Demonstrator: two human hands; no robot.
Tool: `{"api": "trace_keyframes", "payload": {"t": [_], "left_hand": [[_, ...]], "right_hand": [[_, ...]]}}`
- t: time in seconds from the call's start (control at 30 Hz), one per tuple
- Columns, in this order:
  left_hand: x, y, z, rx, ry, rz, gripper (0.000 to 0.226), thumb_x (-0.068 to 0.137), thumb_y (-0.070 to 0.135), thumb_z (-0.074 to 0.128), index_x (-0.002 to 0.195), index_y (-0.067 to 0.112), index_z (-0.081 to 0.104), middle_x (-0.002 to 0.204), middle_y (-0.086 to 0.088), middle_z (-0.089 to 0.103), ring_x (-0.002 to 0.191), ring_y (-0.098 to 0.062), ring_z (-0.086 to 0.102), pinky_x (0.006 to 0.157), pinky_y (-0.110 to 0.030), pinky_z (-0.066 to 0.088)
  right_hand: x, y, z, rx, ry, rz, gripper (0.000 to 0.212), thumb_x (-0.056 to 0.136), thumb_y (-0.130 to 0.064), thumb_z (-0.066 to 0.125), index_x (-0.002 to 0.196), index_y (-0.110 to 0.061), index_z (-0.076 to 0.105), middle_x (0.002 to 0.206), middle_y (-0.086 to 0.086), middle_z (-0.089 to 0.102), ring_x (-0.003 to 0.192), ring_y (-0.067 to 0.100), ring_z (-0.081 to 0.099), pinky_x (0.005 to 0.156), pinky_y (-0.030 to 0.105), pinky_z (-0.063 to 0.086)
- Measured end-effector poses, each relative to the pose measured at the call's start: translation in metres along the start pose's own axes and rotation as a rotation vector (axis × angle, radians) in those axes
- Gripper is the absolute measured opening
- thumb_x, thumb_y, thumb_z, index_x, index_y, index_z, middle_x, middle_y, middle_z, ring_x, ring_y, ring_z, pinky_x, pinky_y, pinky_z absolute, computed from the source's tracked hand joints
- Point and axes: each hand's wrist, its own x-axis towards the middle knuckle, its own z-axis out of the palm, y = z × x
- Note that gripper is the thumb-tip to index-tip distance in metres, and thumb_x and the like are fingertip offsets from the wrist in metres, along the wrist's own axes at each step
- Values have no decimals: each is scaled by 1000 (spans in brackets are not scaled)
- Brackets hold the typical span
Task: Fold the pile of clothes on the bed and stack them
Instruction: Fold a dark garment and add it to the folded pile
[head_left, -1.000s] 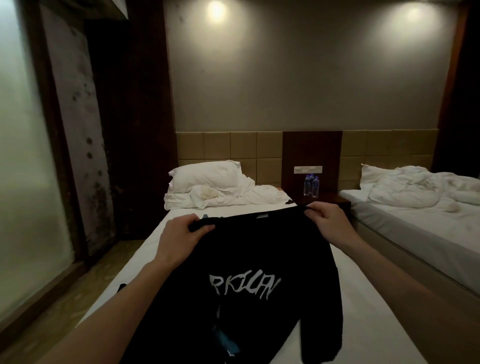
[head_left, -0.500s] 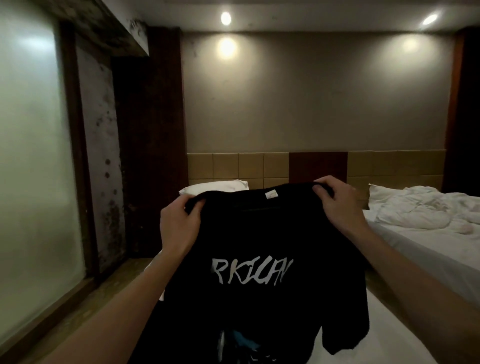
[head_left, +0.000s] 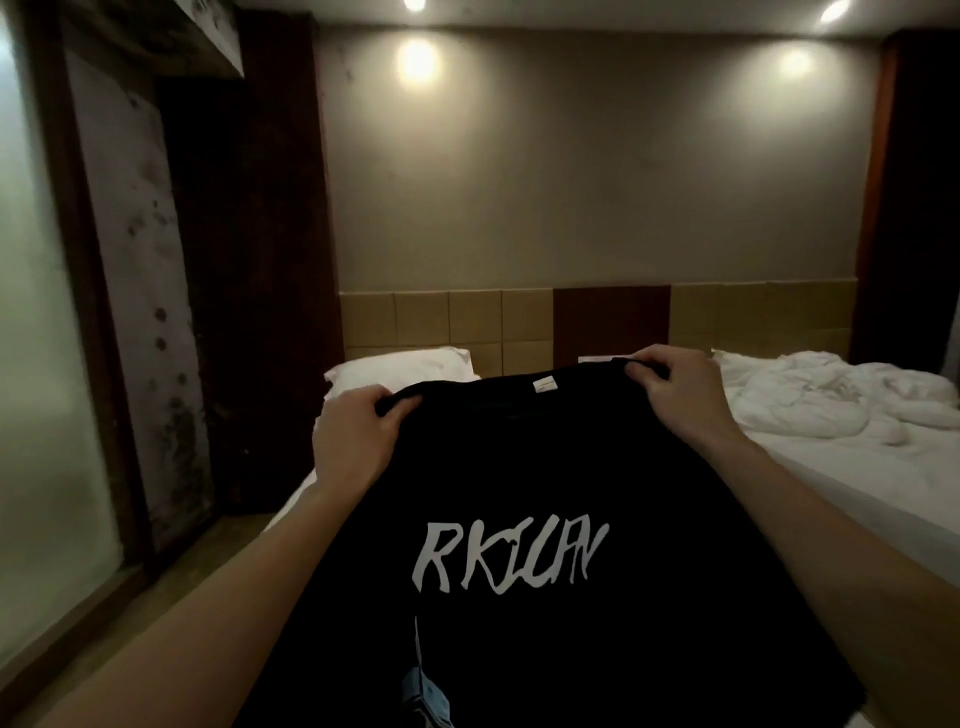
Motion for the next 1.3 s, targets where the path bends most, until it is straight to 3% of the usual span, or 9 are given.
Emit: {"api": "trace_keyframes", "payload": {"t": [0.13, 0.2, 0.33, 0.47, 0.67, 0.8, 0.93, 1.1, 1.3], "left_hand": [[7, -61, 81, 91, -253, -142, 35, 96, 43, 58, 74, 16, 65, 68, 2, 62, 72, -22, 64, 58, -32, 38], [10, -97, 129, 88, -353, -210, 33, 100, 37, 51, 73, 19, 57, 75, -2, 62, 80, -28, 63, 65, -35, 40], [5, -160, 230, 39, -540, -415, 27, 106, 33, 35, 96, 17, 55, 103, -10, 62, 105, -34, 59, 88, -43, 45], [-25, -209, 330, 235, -536, -616, 34, 106, 31, 29, 123, 14, 53, 130, -11, 54, 125, -34, 47, 103, -48, 33], [-83, -288, 427, 360, -520, -551, 23, 105, 24, 35, 106, 12, 55, 114, -12, 60, 107, -33, 55, 90, -45, 41], [-103, -334, 451, 425, -551, -294, 24, 104, 31, 41, 96, 13, 56, 98, -9, 60, 94, -32, 56, 80, -42, 40], [-99, -343, 459, 398, -546, -179, 22, 102, 32, 45, 92, 15, 54, 93, -4, 58, 88, -28, 55, 79, -40, 40], [-98, -324, 432, 414, -592, -237, 36, 95, 44, 52, 115, 14, 56, 112, -4, 59, 107, -26, 53, 92, -40, 38], [-100, -311, 355, 691, -866, -469, 72, 88, 67, 49, 133, 11, 44, 135, -10, 48, 125, -32, 47, 101, -45, 38]], "right_hand": [[7, 68, 75, -52, -170, 121, 14, 96, -17, 62, 102, -18, 74, 91, -7, 68, 92, 11, 61, 81, 24, 38], [8, 107, 118, -55, -212, 201, 14, 96, -16, 61, 103, -15, 73, 94, -3, 68, 93, 11, 59, 82, 24, 37], [1, 183, 208, -75, -245, 342, 10, 94, -15, 62, 99, -13, 70, 96, 4, 70, 92, 21, 62, 82, 29, 44], [-21, 263, 298, -138, -270, 480, 5, 90, -20, 63, 92, -21, 67, 95, 3, 71, 92, 26, 64, 86, 37, 51], [-74, 361, 396, -280, -404, 499, 10, 96, -21, 57, 101, -16, 64, 102, 6, 64, 101, 27, 54, 90, 41, 45], [-107, 406, 426, -368, -510, 426, 14, 97, -25, 58, 101, -13, 64, 103, 10, 62, 100, 30, 51, 88, 43, 43], [-116, 420, 431, -415, -493, 353, 17, 97, -27, 56, 100, -12, 64, 101, 10, 61, 98, 30, 50, 86, 46, 44], [-112, 404, 414, -519, -574, 344, 31, 99, -38, 51, 115, -13, 60, 115, 11, 59, 107, 32, 49, 88, 43, 42], [-123, 385, 351, -497, -850, 464, 79, 91, -50, 58, 149, -11, 24, 146, 16, 42, 129, 36, 44, 100, 45, 43]]}}
